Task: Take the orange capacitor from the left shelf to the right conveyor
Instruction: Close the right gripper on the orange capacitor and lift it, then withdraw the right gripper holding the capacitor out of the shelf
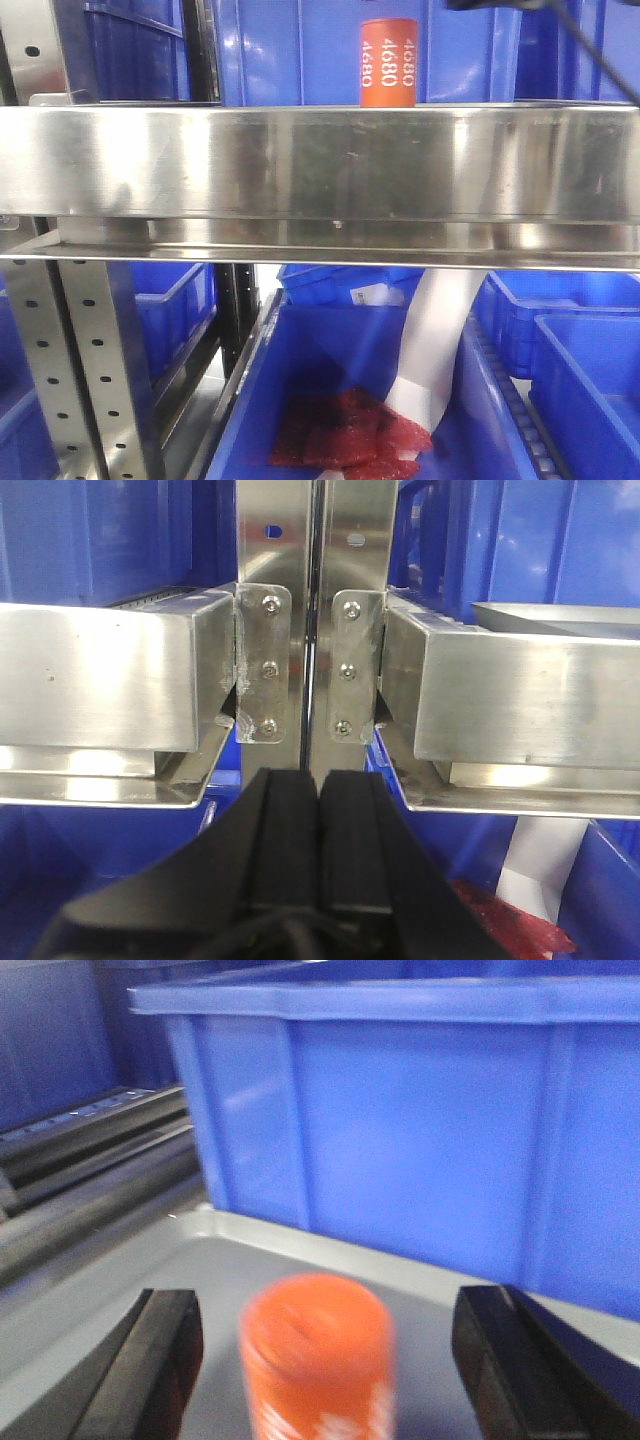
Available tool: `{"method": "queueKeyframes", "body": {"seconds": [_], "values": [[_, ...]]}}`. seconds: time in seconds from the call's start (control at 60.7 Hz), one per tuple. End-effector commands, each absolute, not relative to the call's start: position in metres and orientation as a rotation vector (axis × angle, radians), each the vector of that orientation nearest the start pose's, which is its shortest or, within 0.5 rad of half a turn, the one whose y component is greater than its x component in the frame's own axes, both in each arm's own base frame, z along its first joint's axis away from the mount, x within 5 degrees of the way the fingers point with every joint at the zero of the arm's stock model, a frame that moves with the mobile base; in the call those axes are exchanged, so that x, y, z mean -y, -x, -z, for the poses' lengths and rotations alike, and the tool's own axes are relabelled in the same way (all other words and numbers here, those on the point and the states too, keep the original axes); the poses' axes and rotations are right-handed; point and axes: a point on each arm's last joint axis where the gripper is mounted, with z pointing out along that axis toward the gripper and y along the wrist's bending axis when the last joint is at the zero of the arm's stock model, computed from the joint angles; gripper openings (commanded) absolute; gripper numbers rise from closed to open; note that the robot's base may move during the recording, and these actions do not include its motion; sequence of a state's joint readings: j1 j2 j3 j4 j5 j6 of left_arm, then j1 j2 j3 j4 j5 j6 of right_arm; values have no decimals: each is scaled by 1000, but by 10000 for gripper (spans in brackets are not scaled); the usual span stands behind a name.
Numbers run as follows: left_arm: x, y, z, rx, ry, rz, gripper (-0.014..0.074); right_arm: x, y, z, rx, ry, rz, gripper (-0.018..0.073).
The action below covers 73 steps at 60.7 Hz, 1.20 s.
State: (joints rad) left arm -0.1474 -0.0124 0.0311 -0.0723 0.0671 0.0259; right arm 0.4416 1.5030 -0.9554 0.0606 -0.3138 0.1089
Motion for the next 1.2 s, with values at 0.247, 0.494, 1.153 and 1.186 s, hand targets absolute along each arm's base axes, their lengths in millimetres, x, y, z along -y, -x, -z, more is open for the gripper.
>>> {"method": "queueKeyframes", "body": {"seconds": [0.247,0.494,1.153,1.186], "values": [[8,-55,-208,-1462,-71,161,-127,-152,-331,-304,-1611,220,-435,613],[8,-55,-208,-1462,-71,161,-127,-157,-339,-288,-1600,260,-423,601],[8,-55,-208,-1462,-71,161,-127,-118,-302,-351,-1602,235,-358,55],[8,-55,-208,-1462,-71,161,-127,-110,-297,-357,-1615,224,-341,55]]}}
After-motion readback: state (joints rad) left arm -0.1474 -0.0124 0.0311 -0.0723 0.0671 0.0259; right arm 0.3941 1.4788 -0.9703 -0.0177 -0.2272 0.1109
